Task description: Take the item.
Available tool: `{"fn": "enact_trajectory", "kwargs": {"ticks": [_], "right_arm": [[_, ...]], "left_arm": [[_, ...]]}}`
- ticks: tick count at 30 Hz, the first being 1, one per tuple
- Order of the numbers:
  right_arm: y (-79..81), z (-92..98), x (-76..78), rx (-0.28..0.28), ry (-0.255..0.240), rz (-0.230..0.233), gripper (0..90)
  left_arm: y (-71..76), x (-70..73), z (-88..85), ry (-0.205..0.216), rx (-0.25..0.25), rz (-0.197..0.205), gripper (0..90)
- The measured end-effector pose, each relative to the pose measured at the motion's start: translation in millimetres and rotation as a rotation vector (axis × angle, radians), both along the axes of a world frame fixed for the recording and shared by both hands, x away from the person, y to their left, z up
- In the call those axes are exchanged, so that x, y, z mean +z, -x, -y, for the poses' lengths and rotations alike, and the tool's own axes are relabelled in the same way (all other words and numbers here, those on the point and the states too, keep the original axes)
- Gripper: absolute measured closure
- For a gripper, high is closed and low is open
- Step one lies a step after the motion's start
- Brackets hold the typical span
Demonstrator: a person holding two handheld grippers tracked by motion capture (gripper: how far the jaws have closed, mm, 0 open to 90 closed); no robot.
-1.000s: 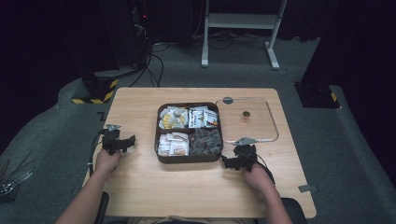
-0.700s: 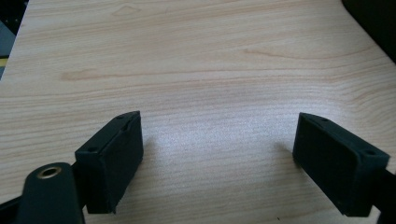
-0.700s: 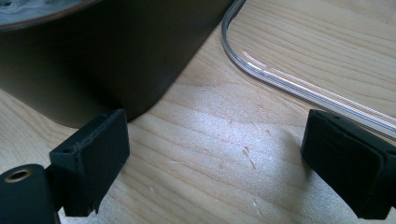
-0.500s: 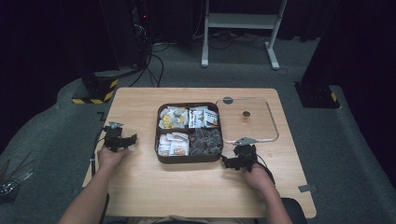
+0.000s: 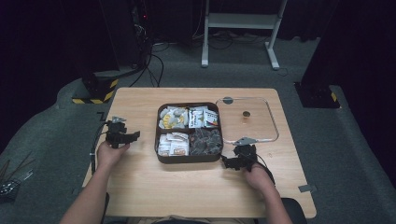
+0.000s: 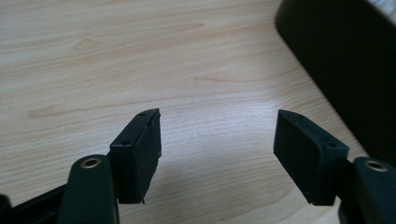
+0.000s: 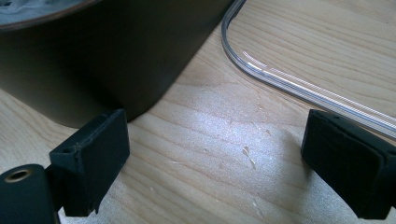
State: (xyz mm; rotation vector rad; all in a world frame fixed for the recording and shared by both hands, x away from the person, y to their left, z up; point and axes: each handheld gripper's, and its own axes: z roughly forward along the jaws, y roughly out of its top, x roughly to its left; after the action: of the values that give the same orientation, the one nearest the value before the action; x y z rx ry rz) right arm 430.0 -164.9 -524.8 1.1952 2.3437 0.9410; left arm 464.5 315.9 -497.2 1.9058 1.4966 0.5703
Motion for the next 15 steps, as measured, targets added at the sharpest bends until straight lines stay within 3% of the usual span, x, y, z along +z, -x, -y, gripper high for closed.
{"fn": "enact_trajectory", "kwargs": {"ticks": [1, 2, 5, 10, 12, 15], "right_arm": [[0.0, 0.0, 0.0, 0.0, 0.0, 0.0, 7.7], [0.0, 0.0, 0.0, 0.0, 0.0, 0.0, 7.7], [0.0, 0.0, 0.0, 0.0, 0.0, 0.0, 7.7], [0.1, 0.0, 0.0, -0.001, -0.001, 0.0, 7.7], [0.0, 0.0, 0.0, 0.0, 0.0, 0.0, 7.7], [0.0, 0.0, 0.0, 0.0, 0.0, 0.0, 7.7]], "left_arm": [[-0.4, 2.7, 1.4, 0.03, -0.02, 0.005, 33.7], [-0.4, 2.7, 1.4, 0.03, -0.02, 0.005, 35.7], [0.4, 8.2, -0.4, 0.119, -0.023, 0.029, 36.8], [2.5, 12.3, 0.7, 0.14, -0.046, 0.042, 38.7], [0.8, 16.3, 4.7, 0.126, -0.075, 0.019, 38.8], [0.9, 20.2, 11.9, 0.103, -0.093, 0.039, 39.5]]}}
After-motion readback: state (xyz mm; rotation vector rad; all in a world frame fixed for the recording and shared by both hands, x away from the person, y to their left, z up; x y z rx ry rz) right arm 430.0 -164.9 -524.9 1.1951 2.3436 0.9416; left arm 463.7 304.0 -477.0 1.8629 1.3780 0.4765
